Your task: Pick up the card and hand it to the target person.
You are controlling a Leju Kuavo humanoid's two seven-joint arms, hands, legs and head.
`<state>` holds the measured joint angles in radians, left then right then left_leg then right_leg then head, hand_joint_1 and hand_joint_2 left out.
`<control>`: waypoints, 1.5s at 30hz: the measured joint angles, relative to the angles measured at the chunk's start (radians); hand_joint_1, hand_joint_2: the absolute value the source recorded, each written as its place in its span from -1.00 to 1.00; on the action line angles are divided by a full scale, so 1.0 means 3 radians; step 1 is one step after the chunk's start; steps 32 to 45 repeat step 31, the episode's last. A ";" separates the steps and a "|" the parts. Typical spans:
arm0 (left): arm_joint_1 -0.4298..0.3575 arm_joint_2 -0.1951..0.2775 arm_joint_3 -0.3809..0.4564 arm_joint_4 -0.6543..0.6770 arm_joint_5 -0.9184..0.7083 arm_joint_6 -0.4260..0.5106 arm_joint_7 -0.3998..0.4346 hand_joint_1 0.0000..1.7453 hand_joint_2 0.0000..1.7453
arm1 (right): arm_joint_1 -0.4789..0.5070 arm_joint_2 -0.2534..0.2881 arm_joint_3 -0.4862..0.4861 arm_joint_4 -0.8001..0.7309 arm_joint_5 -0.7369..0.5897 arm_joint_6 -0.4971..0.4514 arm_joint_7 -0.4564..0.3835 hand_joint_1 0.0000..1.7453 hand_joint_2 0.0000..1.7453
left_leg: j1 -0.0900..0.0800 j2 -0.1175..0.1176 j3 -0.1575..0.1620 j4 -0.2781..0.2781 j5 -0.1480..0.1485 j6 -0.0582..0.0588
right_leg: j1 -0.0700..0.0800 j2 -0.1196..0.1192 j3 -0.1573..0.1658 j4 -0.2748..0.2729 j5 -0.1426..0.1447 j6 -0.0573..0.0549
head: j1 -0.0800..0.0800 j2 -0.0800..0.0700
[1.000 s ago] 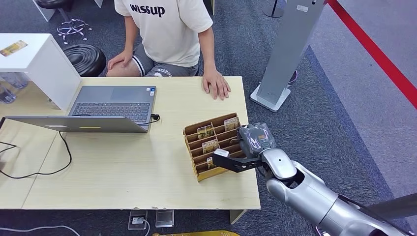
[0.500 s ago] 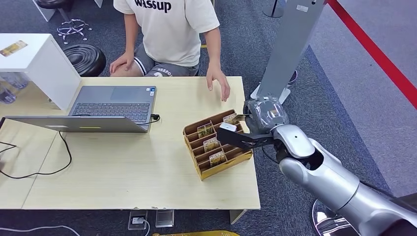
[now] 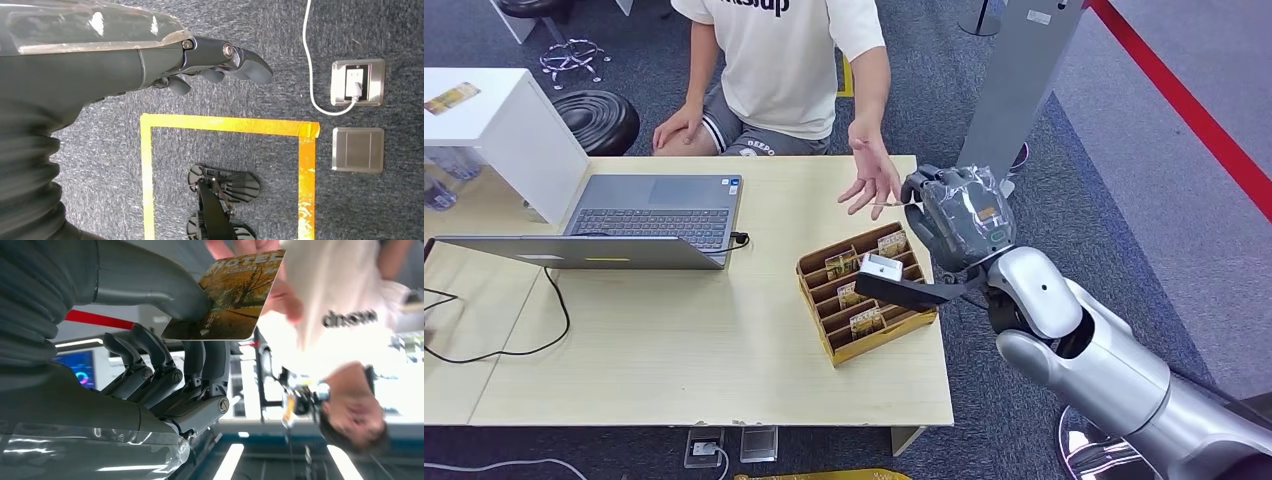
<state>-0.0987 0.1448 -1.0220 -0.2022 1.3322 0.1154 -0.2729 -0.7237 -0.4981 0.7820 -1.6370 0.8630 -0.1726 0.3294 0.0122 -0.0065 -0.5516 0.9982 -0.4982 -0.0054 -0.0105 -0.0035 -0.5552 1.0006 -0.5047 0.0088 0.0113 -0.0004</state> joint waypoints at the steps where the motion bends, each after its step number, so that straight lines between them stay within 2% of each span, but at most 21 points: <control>1: -0.0001 -0.0004 0.0000 0.0000 -0.0007 -0.0009 0.0001 -1.00 1.00 | 0.0032 0.0023 -0.0001 0.0047 0.0021 -0.0143 -0.0087 0.88 1.00 | 0.0000 0.0000 0.0000 0.0000 0.0000 0.0000 | 0.0000 0.0000 0.0000 0.0000 0.0000 0.0000 | 0.0000 0.0000; 5: -0.0011 -0.0020 0.0000 0.0000 -0.0016 -0.0058 0.0032 -1.00 1.00 | 0.0139 0.0135 -0.0005 0.0333 0.0030 -0.0709 -0.0388 0.88 1.00 | 0.0000 0.0000 -0.0001 0.0000 0.0000 0.0000 | 0.0000 0.0000 0.0000 0.0000 0.0000 0.0000 | 0.0000 0.0000; 8: -0.0025 -0.0030 0.0000 0.0000 -0.0019 -0.0067 0.0052 -1.00 1.00 | 0.0174 0.0221 -0.0005 0.0581 0.0041 -0.1001 -0.0492 0.88 1.00 | 0.0000 0.0000 -0.0001 0.0000 0.0000 0.0000 | 0.0000 -0.0001 0.0000 0.0000 0.0000 0.0000 | 0.0000 0.0000; 12: -0.0034 -0.0036 -0.0004 0.0000 -0.0021 -0.0069 0.0078 -1.00 1.00 | 0.0190 0.0313 -0.0005 0.0869 0.0086 -0.1186 -0.0541 0.88 1.00 | 0.0000 0.0000 -0.0001 0.0000 0.0000 0.0000 | 0.0000 -0.0001 0.0000 0.0000 0.0000 0.0000 | -0.0001 0.0001; 19: -0.0035 -0.0036 -0.0032 0.0000 -0.0021 -0.0090 0.0140 -1.00 1.00 | 0.0192 0.0426 -0.0004 0.1210 0.0102 -0.1336 -0.0560 0.88 1.00 | 0.0000 0.0000 -0.0001 0.0000 0.0000 0.0000 | 0.0000 -0.0001 0.0000 0.0000 0.0000 0.0000 | 0.0000 0.0000; 22: -0.0034 -0.0037 -0.0046 0.0000 -0.0021 -0.0098 0.0140 -1.00 1.00 | 0.0192 0.0456 -0.0003 0.1292 0.0104 -0.1362 -0.0550 -0.53 1.00 | 0.0000 0.0000 -0.0001 0.0000 0.0000 0.0000 | 0.0000 -0.0001 0.0000 0.0000 0.0000 0.0000 | -0.0001 0.0001; 23: -0.0033 -0.0037 -0.0048 0.0000 -0.0021 -0.0099 0.0137 -1.00 0.50 | 0.0193 0.0463 -0.0003 0.1312 0.0103 -0.1364 -0.0543 -1.00 1.00 | 0.0000 0.0000 -0.0001 0.0000 0.0000 0.0000 | 0.0000 -0.0001 -0.0001 0.0000 0.0000 0.0000 | -0.0001 0.0001; 26: -0.0032 -0.0036 -0.0057 0.0000 -0.0018 -0.0098 0.0130 -1.00 -1.00 | 0.0195 0.0478 -0.0003 0.1354 0.0026 -0.1359 -0.0546 -1.00 1.00 | 0.0000 0.0000 -0.0001 0.0000 0.0000 0.0000 | 0.0000 -0.0001 0.0000 0.0000 0.0000 0.0000 | 0.0000 0.0001; 31: -0.0025 -0.0036 -0.0061 0.0000 0.0046 -0.0061 0.0124 -1.00 -1.00 | 0.0240 0.0525 -0.0042 0.1367 -0.0904 -0.1188 -0.0809 -1.00 1.00 | 0.0000 0.0000 0.0000 0.0000 0.0000 0.0000 | 0.0000 0.0000 0.0000 0.0000 0.0000 0.0000 | 0.0001 0.0001; 45: -0.0025 -0.0036 -0.0061 0.0000 0.0046 -0.0061 0.0124 -1.00 -1.00 | 0.0240 0.0525 -0.0042 0.1367 -0.0904 -0.1188 -0.0809 -1.00 1.00 | 0.0000 0.0000 0.0000 0.0000 0.0000 0.0000 | 0.0000 0.0000 0.0000 0.0000 0.0000 0.0000 | 0.0001 0.0001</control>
